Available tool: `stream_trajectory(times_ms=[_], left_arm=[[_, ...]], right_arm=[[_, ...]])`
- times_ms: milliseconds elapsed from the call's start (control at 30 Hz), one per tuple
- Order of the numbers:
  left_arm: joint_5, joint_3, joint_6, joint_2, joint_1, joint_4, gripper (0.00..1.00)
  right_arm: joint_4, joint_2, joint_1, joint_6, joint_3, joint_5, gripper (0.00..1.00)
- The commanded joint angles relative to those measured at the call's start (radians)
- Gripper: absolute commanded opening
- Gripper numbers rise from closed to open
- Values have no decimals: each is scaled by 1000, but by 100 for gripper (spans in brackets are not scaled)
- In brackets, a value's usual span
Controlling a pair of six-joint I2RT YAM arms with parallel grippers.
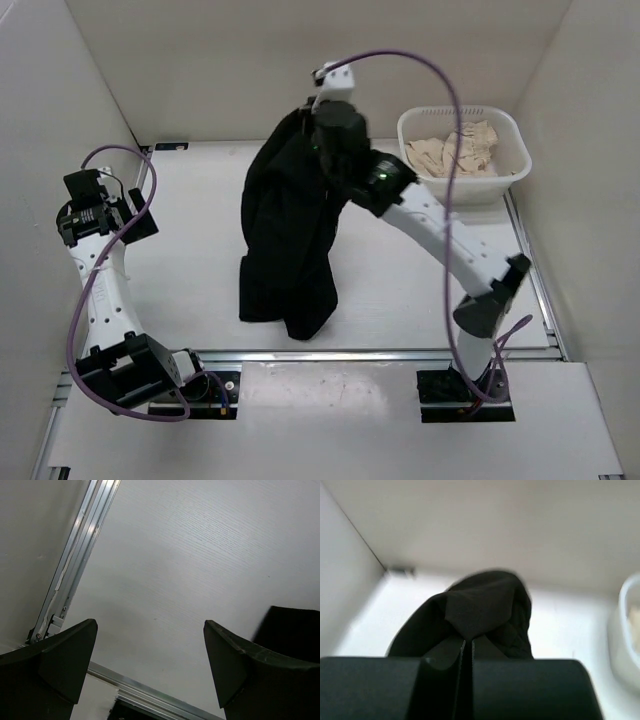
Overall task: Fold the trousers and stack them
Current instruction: Move the trousers to the center of the board
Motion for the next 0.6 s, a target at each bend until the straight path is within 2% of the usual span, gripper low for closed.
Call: stream_trajectory(times_ms=[0, 33, 67, 133, 167, 233, 300, 333, 400, 433, 467, 533, 567], left_arm=[[-27, 23, 0, -14, -4, -6, 100], [-12, 23, 0, -5, -4, -6, 100], [17, 23, 0, -4, -4, -6, 100], [51, 23, 0, 29, -4, -27, 100], [79, 23, 0, 40, -4, -28, 100], [111, 23, 0, 71, -15, -67, 100], [180, -5, 0, 91, -53, -95, 100], [203, -18, 0, 91, -73, -106, 100], [229, -86, 0, 112, -167, -117, 100], [229, -110, 0, 126, -210, -117, 100], [217, -135, 0, 126, -307, -101, 100], [168, -207, 0, 140, -410, -78, 100], [168, -229, 0, 156, -457, -58, 100]], right_arm=[[-201, 87, -11, 154, 19, 75, 17], [-250, 125, -24, 164, 40, 29, 39], [-377, 221, -37, 164, 144, -33, 63], [-526, 367, -88, 164, 304, -226, 99], [-586, 387, -102, 177, 361, -256, 99], [-637, 328, -146, 235, 280, -278, 99], [-509, 227, -212, 289, 74, -319, 99], [-449, 119, -235, 318, -158, -333, 99], [-307, 29, -304, 401, -356, -368, 96], [-282, -20, -323, 438, -480, -381, 91], [-272, -31, -356, 452, -521, -393, 89], [-272, -21, -378, 461, -568, -413, 83], [-272, -10, -387, 461, -582, -422, 72]])
